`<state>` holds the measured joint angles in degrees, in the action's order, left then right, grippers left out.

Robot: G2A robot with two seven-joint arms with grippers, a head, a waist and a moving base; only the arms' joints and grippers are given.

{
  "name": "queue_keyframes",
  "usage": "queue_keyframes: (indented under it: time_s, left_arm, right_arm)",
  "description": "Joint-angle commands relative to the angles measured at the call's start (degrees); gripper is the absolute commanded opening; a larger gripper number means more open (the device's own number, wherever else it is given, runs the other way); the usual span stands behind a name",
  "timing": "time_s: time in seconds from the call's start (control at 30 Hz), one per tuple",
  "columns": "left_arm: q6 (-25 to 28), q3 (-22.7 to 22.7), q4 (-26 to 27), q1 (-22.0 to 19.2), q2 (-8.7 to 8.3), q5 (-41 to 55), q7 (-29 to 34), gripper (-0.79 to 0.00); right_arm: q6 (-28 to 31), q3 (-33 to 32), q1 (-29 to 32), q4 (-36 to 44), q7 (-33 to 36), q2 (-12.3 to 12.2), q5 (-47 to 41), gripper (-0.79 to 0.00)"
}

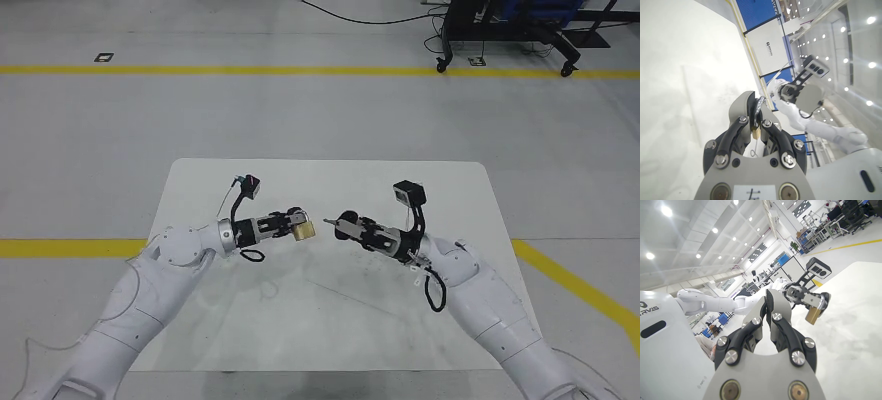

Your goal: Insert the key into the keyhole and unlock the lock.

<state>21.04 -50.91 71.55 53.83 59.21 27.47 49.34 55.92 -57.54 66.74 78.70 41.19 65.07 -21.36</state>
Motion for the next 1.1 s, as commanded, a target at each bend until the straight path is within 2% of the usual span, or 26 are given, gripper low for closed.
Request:
queue_keyframes:
  time_s: [0.0, 0.23, 0.3, 0.37, 0.5, 0.67, 0.8, 1.07]
  left_arm:
    - [-0.6, -0.1, -0.1, 0.1, 0.02, 0.7, 0.8, -0.785]
    - [-0.8, -0.1, -0.1, 0.2, 0.04, 0.8, 0.3, -0.785]
    - [-2.5, -0.7, 0.1, 1.6, 0.32, 2.9, -4.5, -0.785]
    - [-6.1, -0.8, 1.3, 2.2, 0.63, 5.1, -7.2, -0.785]
    - [-17.3, -0.7, 3.9, 0.8, 1.23, 7.4, -10.2, -0.785]
    - [-25.9, 1.0, 4.7, -3.6, 2.53, 8.5, -9.9, -0.785]
    - [-25.1, 2.4, 2.7, -5.7, 3.84, 9.6, -10.8, -0.785]
    - [-25.1, 2.4, 2.7, -5.7, 3.84, 9.6, -10.8, -0.785]
  right_arm:
    - [0.2, -0.7, 1.1, 1.4, 2.1, -0.5, -4.4, -0.785]
    - [0.2, -0.7, 1.1, 1.4, 2.1, -0.5, -4.4, -0.785]
    - [0.2, -0.7, 1.1, 1.4, 2.1, -0.5, -4.4, -0.785]
    - [-1.0, -0.4, 1.5, 2.1, 1.2, -0.4, -4.7, -0.785]
    - [-8.0, 0.9, 3.8, 4.5, -1.6, -0.1, -11.0, -0.785]
    - [-14.7, -2.3, 9.2, 7.4, -8.3, -0.7, -8.2, -0.785]
    - [-23.0, -6.4, 15.9, 13.6, -12.7, -1.9, -2.2, -0.785]
    - [-23.0, -6.4, 15.9, 13.6, -12.7, -1.9, -2.2, -0.785]
